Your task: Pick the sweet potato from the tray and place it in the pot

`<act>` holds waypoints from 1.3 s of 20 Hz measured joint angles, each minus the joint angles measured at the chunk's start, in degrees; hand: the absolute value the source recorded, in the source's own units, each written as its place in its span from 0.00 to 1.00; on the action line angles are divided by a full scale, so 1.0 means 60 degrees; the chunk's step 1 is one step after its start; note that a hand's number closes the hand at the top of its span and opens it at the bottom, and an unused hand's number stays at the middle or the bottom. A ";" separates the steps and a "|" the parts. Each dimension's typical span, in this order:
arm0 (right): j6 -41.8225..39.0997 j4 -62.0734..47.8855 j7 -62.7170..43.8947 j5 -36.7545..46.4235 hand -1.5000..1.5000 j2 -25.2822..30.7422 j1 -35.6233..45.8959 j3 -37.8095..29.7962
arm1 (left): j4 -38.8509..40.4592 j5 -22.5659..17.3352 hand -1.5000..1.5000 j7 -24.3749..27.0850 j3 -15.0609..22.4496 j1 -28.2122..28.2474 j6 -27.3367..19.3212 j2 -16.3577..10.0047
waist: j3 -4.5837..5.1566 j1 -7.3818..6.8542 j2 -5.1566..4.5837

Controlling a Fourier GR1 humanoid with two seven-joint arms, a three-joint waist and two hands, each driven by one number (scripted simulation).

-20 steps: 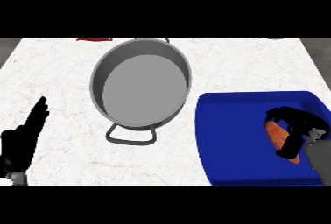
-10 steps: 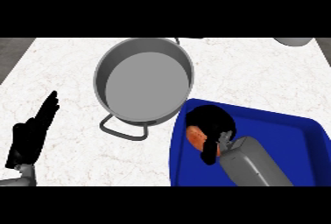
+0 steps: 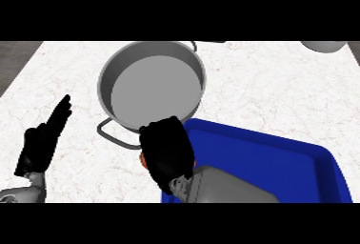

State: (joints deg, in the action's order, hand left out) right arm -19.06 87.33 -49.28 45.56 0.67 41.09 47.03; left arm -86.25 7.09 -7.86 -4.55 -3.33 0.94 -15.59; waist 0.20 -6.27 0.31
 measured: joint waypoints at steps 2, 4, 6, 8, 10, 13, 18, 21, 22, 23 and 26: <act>0.0583 0.0203 -0.0658 0.0347 1.00 -0.0037 0.0677 0.0324 | 0.0079 0.0006 0.50 0.0005 -0.0028 0.0013 0.0000 -0.0014 | 0.0001 0.0054 0.0026; 0.1114 0.0314 -0.1187 0.0642 1.00 -0.0046 0.1373 0.0549 | 0.0103 0.0038 0.50 -0.0036 -0.0046 -0.0034 -0.0050 -0.0008 | 0.0000 0.0115 0.0036; 0.1602 0.0348 -0.1620 0.0661 1.00 -0.0041 0.2048 0.0671 | 0.0154 0.0049 0.50 -0.0031 -0.0066 -0.0068 -0.0047 -0.0026 | 0.0001 0.0135 0.0027; 0.2148 0.0245 -0.1895 0.0520 1.00 -0.0039 0.2605 0.0605 | 0.0225 0.0016 0.50 -0.0047 -0.0121 -0.0159 -0.0044 -0.0037 | 0.0001 0.0163 -0.0002; 0.2614 0.0237 -0.2153 0.0362 1.00 -0.0031 0.3086 0.0598 | 0.0201 0.0061 0.50 -0.0047 -0.0098 -0.0166 -0.0092 -0.0003 | -0.0001 0.0187 -0.0007; 0.3207 -0.0076 -0.2339 0.0115 1.00 -0.0023 0.3810 0.0416 | 0.0225 0.0090 0.50 0.0045 -0.0125 -0.0133 -0.0129 0.0003 | 0.0000 0.0210 -0.0028; 0.4179 -0.1110 -0.2179 -0.0301 1.00 -0.0030 0.4765 -0.0051 | 0.0090 0.0001 0.50 0.0129 -0.0258 0.0066 -0.0098 -0.0035 | -0.0007 0.0323 -0.0063; 0.4909 -0.1908 -0.1943 -0.0572 1.00 -0.0038 0.5203 -0.0190 | -0.0036 -0.0017 0.50 0.0095 -0.0327 0.0138 -0.0076 -0.0092 | -0.0009 0.0356 -0.0087; 0.5096 -0.2208 -0.1812 -0.0720 1.00 -0.0045 0.5392 -0.0336 | -0.0043 0.0002 0.50 0.0078 -0.0309 0.0142 -0.0111 -0.0045 | -0.0009 0.0387 -0.0095; 0.5346 -0.2515 -0.1693 -0.0846 1.00 -0.0048 0.5496 -0.0374 | -0.0019 0.0057 0.50 0.0078 -0.0263 0.0133 -0.0173 0.0028 | -0.0010 0.0412 -0.0103; 0.5881 -0.3601 -0.1281 -0.1259 1.00 -0.0069 0.6034 -0.0682 | 0.0052 0.0097 0.50 0.0176 -0.0295 0.0141 -0.0199 0.0038 | -0.0010 0.0452 -0.0126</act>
State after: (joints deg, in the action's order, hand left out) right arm 16.23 65.72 -56.97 38.01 0.26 77.30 42.93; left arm -85.94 7.68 -6.80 -6.31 -2.48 -0.25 -15.36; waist 0.14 -3.56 -0.45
